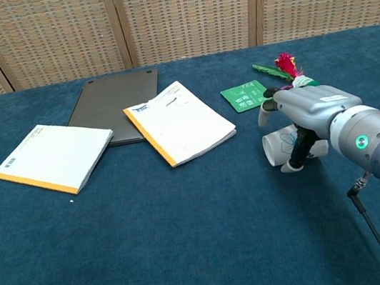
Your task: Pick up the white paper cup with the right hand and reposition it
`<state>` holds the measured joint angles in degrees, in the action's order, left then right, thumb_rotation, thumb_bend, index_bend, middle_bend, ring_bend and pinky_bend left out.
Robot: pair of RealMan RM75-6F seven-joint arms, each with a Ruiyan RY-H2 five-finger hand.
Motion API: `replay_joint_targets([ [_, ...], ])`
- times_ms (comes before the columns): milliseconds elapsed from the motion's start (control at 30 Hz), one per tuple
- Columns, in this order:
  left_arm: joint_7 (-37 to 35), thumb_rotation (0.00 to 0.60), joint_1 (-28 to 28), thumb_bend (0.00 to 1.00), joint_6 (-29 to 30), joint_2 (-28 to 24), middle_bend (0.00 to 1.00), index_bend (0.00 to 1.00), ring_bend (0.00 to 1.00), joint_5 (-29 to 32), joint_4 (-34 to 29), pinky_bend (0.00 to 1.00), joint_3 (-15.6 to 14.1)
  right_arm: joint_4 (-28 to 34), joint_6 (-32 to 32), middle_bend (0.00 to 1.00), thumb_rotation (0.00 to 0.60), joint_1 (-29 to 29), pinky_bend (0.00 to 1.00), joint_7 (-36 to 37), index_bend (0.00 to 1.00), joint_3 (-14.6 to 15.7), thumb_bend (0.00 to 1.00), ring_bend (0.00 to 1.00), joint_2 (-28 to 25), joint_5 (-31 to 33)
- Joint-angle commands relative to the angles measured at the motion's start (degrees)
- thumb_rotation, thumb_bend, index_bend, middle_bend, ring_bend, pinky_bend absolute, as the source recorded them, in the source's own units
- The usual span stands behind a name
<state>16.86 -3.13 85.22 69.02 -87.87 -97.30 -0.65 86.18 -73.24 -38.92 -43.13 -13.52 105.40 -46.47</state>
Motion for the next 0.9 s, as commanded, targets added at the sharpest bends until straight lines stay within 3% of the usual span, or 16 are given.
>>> replay_joint_targets([
  [33,0.0,0.600,0.0,0.14,0.0,0.0,0.00,0.00,0.00,0.0,0.0,0.00,0.0,-0.6,0.3,0.00,0.600,0.0,0.00,0.3,0.33,-0.1,0.30,0.00,0.3,0.0],
  [500,-0.6,0.600,-0.1,0.14,-0.1,-0.2,0.00,0.00,0.00,-0.2,-0.1,0.00,-0.1,-5.9,1.0,0.00,0.600,0.3,0.00,1.9,0.48,-0.4,0.31,0.00,1.8,-2.2],
  [700,-0.3,0.600,-0.1,0.14,-0.3,0.0,0.00,0.00,0.00,-0.3,-0.1,0.00,-0.3,-1.6,0.9,0.00,0.600,1.2,0.00,5.4,0.50,-1.2,0.33,0.00,0.3,-4.4],
  [900,-0.1,0.600,-0.1,0.14,-0.3,0.1,0.00,0.00,0.00,-0.2,-0.1,0.00,-0.3,7.8,4.0,0.00,0.600,3.0,0.00,15.1,0.50,-5.6,0.33,0.00,-4.2,-3.4],
])
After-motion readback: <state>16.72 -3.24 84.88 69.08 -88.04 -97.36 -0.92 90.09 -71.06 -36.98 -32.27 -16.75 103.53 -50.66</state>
